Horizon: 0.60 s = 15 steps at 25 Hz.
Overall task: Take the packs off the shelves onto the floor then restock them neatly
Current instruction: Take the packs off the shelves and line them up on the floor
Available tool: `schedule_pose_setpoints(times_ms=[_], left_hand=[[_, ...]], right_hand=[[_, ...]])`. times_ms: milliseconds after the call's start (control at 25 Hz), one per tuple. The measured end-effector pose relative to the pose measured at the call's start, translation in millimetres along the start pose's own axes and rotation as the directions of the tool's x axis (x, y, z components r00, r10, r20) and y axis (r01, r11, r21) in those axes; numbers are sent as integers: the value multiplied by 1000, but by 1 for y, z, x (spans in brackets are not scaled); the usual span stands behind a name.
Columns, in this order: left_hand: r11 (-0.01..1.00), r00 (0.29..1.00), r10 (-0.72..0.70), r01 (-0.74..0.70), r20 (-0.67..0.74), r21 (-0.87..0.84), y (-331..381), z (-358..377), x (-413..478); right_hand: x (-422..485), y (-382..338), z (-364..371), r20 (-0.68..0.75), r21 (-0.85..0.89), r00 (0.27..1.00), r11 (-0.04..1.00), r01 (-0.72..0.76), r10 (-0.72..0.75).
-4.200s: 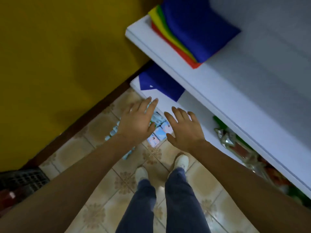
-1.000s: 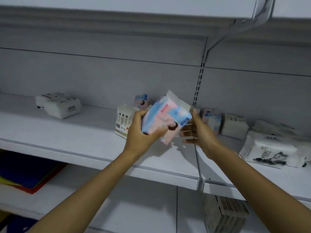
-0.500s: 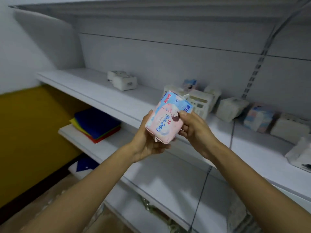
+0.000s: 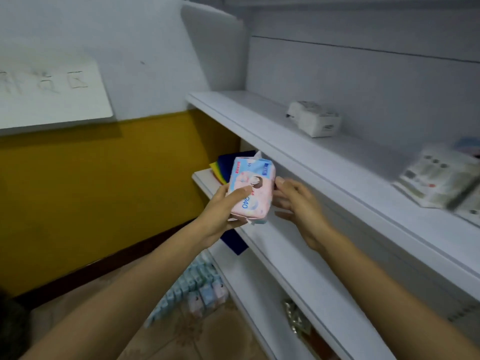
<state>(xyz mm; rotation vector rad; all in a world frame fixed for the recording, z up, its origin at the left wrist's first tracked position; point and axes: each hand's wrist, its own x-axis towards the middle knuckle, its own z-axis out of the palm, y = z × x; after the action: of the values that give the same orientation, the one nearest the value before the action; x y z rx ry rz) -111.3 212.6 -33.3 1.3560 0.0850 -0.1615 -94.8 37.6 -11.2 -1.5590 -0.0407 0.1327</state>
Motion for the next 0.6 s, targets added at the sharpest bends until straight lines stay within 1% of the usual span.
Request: schedule_pose_setpoints(times_ms=[80,160,280,400,480,600], left_hand=[[1000,994,0,0,-105,7,1,-60,5],[999,985,-8,14,-172,35,-4,-112,8],[995,975,-75,87,-211,50,-24,-184,21],[976,956,-189,208,-224,64,-48,-230,36],[946,938,-262,296,-226,129,-66,-251,53],[904,924,-317,363,-214,227,-98,-278,81]], right_hand=[[24,21,55,68,-24,993,995,-99,100],[39,43,102,154,-51,970,982,-185,190],[61,82,167,248,-80,927,960,-269,280],[80,123,208,262,-83,887,925,-371,380],[97,151,225,240,-87,863,896,-436,444],[127,188,240,198,-56,844,865,-498,499]])
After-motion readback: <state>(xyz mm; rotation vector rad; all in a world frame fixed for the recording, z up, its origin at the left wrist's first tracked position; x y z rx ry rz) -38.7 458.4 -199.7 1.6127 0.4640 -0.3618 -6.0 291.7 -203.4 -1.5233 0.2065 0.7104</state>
